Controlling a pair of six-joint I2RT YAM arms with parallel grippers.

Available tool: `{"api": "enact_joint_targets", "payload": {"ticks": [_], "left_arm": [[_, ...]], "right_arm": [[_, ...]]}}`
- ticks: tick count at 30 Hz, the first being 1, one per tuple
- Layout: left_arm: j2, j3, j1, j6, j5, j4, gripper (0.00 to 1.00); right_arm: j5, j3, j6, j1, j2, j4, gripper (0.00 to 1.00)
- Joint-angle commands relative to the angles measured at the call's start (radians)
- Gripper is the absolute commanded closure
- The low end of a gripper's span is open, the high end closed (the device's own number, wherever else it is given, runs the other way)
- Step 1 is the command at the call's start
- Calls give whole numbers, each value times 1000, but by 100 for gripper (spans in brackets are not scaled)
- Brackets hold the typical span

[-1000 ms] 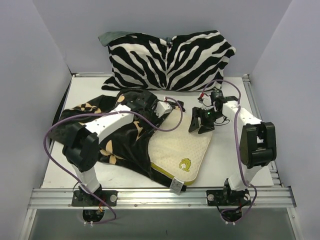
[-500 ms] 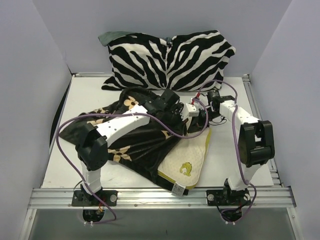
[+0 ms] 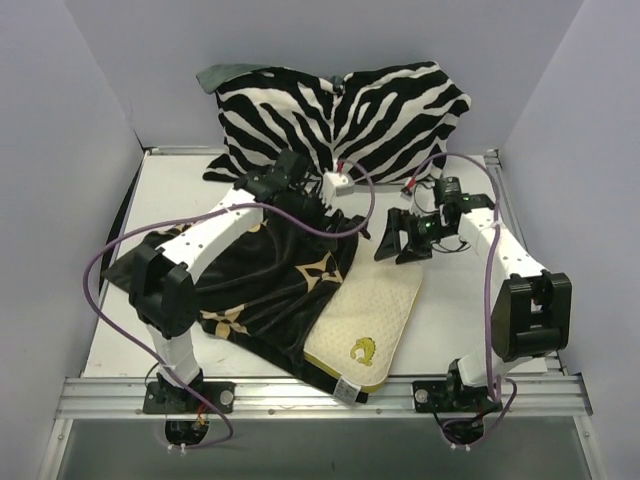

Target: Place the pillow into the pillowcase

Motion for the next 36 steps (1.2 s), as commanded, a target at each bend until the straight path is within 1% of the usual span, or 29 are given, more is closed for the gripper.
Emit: {"api": "enact_joint_targets", "payload": {"ticks": [1, 2, 4, 5, 6, 7, 9, 12, 13, 15, 16, 17, 18, 19, 20, 21, 22, 23, 24, 25, 26, 28, 29, 30, 31, 32, 33, 35, 36], "left_arm": [[88, 199, -10, -22, -93, 56, 20], [130, 295, -10, -51, -107, 56, 20], [237, 389, -3, -105, -119, 53, 20], [263, 454, -1, -119, -104, 53, 20], [285, 482, -1, -131, -90, 55, 20], [317, 502, -3, -149, -67, 56, 19], [339, 531, -13, -163, -56, 58, 12], [362, 528, -39, -163, -107, 56, 6], [371, 523, -44, -162, -125, 44, 5], [377, 491, -56, -163, -150, 33, 7], [382, 475, -62, -168, -172, 32, 11], [382, 461, -69, -169, -211, 30, 13], [383, 442, -76, -171, -229, 30, 15], [395, 425, -81, -183, -249, 26, 17], [406, 424, -84, -192, -265, 19, 22], [418, 427, -87, -201, -260, 16, 25], [443, 440, -90, -223, -257, 7, 28], [454, 448, -93, -234, -256, 4, 37], [466, 457, -96, -247, -248, 6, 42], [489, 473, -101, -267, -242, 6, 50], [503, 514, -105, -274, -231, 6, 61], [530, 566, -115, -284, -184, 12, 72], [538, 620, -125, -284, -149, 13, 78], [541, 644, -131, -284, -119, 16, 90], [538, 664, -141, -284, -52, 35, 96], [531, 681, -156, -284, -32, 48, 100], [520, 692, -165, -284, 0, 65, 100], [469, 675, -177, -284, 110, 134, 100], [450, 634, -182, -310, 138, 157, 100]], "right_arm": [[49, 77, -2, -60, -36, -30, 21], [69, 86, 1, -70, -27, -22, 23], [103, 134, 15, -77, 32, -4, 27], [102, 157, 21, -83, 83, 1, 31], [105, 175, 25, -85, 110, 4, 32], [117, 210, 28, -85, 134, 2, 32], [123, 234, 27, -85, 199, -2, 32], [132, 241, 36, -74, 272, -13, 31], [117, 243, 53, -76, 289, -30, 32], [62, 217, 73, -64, 322, -21, 39], [47, 208, 85, -60, 328, -18, 43], [15, 186, 103, -56, 336, -12, 49], [-4, 176, 117, -51, 336, -2, 52], [-19, 162, 130, -47, 336, 27, 59], [-30, 148, 157, -45, 339, 39, 63], [-56, 140, 169, -44, 340, 62, 67], [-67, 139, 179, -42, 342, 73, 76], [-78, 137, 199, -42, 346, 82, 80], [-87, 137, 205, -39, 349, 99, 84], [-93, 139, 212, -37, 348, 108, 90], [-96, 140, 216, -30, 352, 113, 93], [-105, 139, 232, -22, 352, 130, 100], [-108, 137, 236, -11, 351, 134, 100], [-108, 136, 248, -7, 351, 145, 100], [-113, 126, 255, -4, 348, 153, 100], [-116, 122, 263, 1, 343, 162, 100], [-116, 117, 271, 9, 339, 177, 100], [-122, 100, 300, 12, 328, 192, 100], [-125, 94, 311, 15, 322, 211, 100]]}}
